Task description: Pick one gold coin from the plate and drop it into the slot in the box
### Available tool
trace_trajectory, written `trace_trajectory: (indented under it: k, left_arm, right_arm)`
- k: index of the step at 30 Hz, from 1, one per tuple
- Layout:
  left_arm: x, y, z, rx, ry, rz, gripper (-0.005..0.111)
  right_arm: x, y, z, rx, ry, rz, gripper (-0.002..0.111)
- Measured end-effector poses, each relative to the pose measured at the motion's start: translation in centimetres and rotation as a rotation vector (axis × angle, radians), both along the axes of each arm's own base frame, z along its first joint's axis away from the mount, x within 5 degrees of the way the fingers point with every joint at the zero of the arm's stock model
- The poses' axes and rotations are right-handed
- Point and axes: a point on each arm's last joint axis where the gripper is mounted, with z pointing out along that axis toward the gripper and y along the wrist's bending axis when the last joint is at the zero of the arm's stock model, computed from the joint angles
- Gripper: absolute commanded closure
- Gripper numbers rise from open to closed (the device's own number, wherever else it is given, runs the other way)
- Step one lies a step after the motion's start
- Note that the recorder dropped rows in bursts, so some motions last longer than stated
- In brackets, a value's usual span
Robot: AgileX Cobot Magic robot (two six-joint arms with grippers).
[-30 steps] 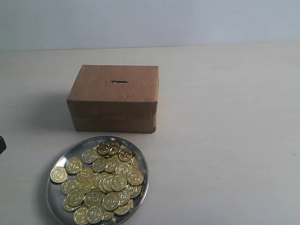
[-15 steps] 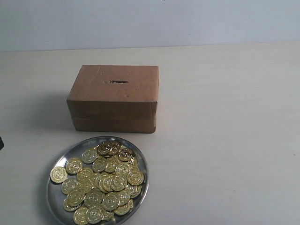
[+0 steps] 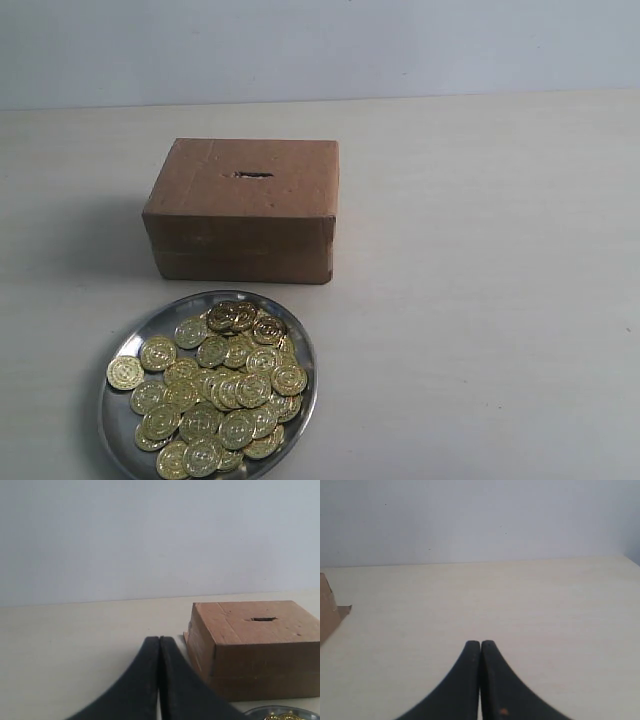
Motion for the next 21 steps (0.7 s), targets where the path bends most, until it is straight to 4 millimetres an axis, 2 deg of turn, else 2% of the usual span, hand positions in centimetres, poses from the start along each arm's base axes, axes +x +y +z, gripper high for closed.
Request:
trace_trajectory:
  k: [5,21]
  left_arm:
    - [-0.6,0.0,-0.5,0.01,0.028,0.003,0.107]
    - [-0.8,0.0,-1.6,0.034,0.153,0.008,0.107]
  right_arm:
    - [0.0,0.0,0.0,0.0,0.0,0.0,0.108]
    - [0.0,0.0,0.0,0.0,0.0,0.0,0.108]
